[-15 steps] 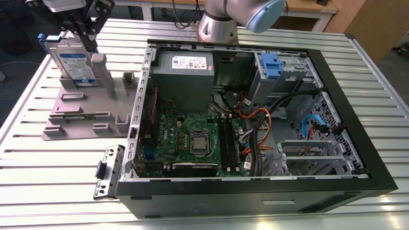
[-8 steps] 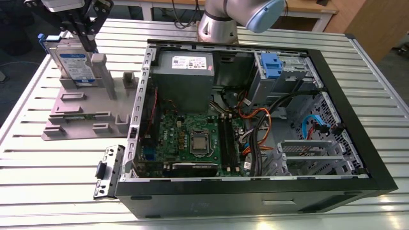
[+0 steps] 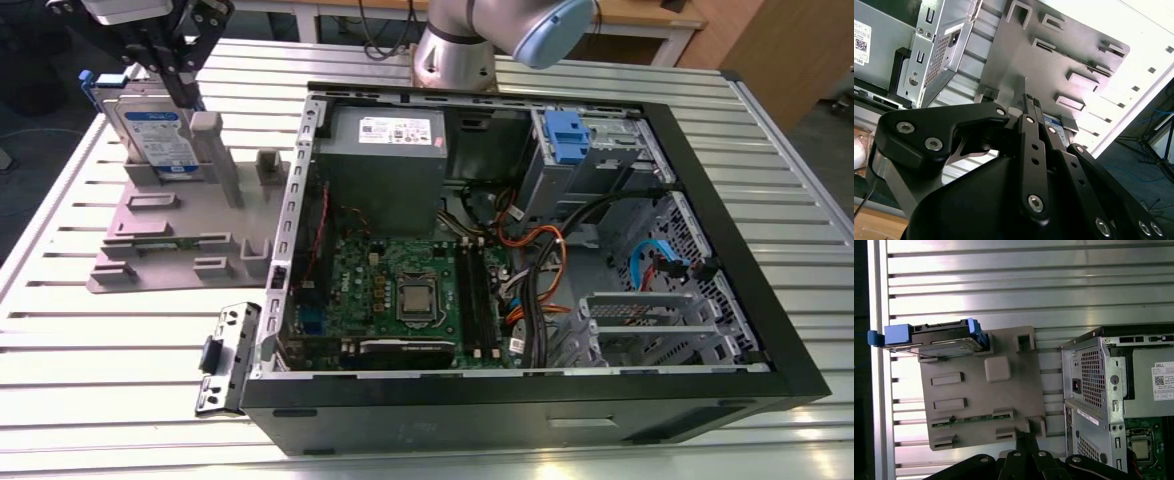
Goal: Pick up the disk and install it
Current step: 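Reach for the disk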
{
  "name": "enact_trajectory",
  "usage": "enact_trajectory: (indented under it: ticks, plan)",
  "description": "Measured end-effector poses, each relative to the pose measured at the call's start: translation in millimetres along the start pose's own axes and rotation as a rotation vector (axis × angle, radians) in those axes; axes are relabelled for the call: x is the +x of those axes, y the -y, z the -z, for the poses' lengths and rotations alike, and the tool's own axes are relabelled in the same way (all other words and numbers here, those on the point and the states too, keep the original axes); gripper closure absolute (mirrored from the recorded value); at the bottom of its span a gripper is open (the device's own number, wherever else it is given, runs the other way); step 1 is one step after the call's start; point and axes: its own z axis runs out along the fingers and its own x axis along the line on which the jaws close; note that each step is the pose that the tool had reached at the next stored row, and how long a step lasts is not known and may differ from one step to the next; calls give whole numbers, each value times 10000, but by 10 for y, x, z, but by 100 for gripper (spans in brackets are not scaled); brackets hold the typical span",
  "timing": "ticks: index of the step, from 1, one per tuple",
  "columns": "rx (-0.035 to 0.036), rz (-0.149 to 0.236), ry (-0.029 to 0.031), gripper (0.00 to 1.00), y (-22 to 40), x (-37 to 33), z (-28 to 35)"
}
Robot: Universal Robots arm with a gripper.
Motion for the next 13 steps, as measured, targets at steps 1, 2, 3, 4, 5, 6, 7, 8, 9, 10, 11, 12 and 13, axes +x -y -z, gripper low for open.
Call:
enact_trajectory:
  ticks: [1, 2, 3, 4, 5, 6, 7, 8, 9, 10, 11, 12, 13]
  plan:
    - [1, 0, -1, 90, 0, 3, 0]
    - [0, 0, 0, 90, 0, 7, 0]
    - [0, 0, 0, 90, 1, 10, 0]
    - [1, -1, 0, 90, 1, 14, 1]
    - [1, 0, -1, 90, 1, 17, 1]
    - [1, 0, -1, 90, 1, 21, 1]
    - [1, 0, -1, 90, 2, 24, 1]
    - [2, 0, -2, 90, 2, 28, 1]
    - [1, 0, -1, 90, 2, 31, 1]
    - [1, 1, -1, 90, 3, 34, 1]
    - [1, 0, -1, 90, 3, 37, 1]
    - [1, 0, -2, 90, 3, 40, 2]
    - [1, 0, -1, 90, 3, 43, 2]
